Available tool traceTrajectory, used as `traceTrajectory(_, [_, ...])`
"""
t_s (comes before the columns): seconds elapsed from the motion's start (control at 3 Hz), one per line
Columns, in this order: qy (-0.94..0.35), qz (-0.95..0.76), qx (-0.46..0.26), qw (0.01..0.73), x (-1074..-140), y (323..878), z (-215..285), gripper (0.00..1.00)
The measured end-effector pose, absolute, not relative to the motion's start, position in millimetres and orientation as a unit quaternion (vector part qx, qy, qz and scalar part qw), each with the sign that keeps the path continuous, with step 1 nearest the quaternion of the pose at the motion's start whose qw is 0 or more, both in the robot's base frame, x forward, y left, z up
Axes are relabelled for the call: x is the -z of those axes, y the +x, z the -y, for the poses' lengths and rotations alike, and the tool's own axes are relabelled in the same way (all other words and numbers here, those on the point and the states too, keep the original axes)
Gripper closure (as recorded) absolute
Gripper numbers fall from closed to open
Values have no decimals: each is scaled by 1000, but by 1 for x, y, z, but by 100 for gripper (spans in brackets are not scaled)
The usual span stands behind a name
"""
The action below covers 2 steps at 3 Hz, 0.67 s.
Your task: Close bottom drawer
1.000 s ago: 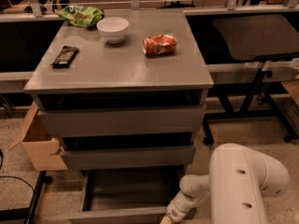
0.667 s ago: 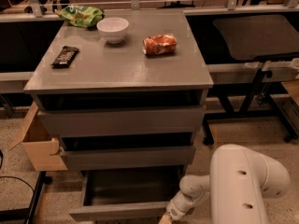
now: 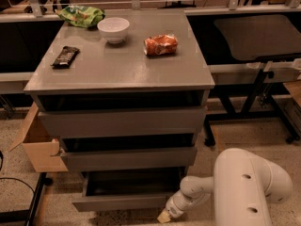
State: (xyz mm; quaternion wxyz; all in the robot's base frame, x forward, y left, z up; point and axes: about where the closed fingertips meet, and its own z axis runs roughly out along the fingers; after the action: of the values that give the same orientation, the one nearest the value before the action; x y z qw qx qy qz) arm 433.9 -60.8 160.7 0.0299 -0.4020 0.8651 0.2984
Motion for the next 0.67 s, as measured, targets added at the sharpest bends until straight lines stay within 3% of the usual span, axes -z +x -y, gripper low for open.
traceTrajectory(0.33, [-402, -865, -298, 30, -161, 434, 61, 100])
traceTrajectory(0.67, [-413, -873, -251, 60, -154, 459, 56, 100])
